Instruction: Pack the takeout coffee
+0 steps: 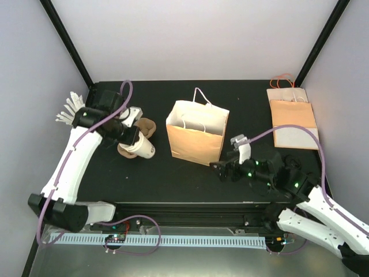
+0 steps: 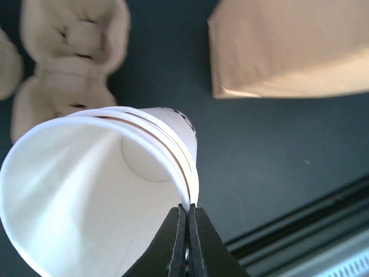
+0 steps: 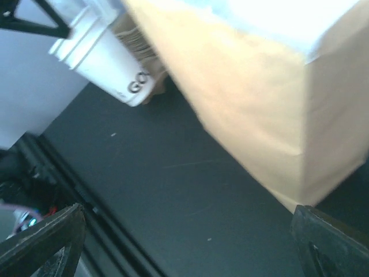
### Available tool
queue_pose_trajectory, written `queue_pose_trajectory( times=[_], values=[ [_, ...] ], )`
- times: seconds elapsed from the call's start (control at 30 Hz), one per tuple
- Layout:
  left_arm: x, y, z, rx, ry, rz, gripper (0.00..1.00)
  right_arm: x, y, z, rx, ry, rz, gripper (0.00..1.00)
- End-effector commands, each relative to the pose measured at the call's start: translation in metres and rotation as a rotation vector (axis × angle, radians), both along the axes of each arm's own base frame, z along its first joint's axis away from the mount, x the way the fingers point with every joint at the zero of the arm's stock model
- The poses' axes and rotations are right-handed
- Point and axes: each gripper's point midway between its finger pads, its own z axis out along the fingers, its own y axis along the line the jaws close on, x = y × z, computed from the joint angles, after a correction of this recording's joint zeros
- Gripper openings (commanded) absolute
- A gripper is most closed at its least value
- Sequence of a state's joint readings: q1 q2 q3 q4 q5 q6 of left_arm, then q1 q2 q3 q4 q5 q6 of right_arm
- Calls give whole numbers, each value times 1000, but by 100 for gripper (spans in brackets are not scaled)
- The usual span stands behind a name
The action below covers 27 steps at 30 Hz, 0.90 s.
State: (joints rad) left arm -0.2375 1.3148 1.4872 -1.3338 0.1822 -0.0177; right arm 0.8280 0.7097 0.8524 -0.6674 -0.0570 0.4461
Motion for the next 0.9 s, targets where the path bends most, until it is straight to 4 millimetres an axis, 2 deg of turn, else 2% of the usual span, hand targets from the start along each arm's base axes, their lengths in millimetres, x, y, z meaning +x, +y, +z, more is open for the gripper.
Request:
queue_pose_trajectory(
  times=[0.0,0.17,0.3,0.43,0.6,0.73,0.87],
  values=[
    [-44,-28,8,-181,35,-74,2,-26,31,16,144,-135,153,100],
    [-77,-43,-8,-250,116,-127,1,-60,87,-3,119,-272,286,100],
    [-97,-57,-17,-300,168,-188,2,-75,127,-3,109,-384,292,100],
    [-114,-70,-14,-352,192,-248,2,-69,155,-9,72,-441,270,100],
    [-126,-80,-12,-410,201,-293,2,-65,182,-40,-60,-471,312,100],
    [-131,-82,-12,-414,203,-314,2,-49,190,-63,-128,-430,295,100],
    [-133,-83,-12,-415,204,-325,2,-44,195,-76,-158,-430,333,100]
  ],
)
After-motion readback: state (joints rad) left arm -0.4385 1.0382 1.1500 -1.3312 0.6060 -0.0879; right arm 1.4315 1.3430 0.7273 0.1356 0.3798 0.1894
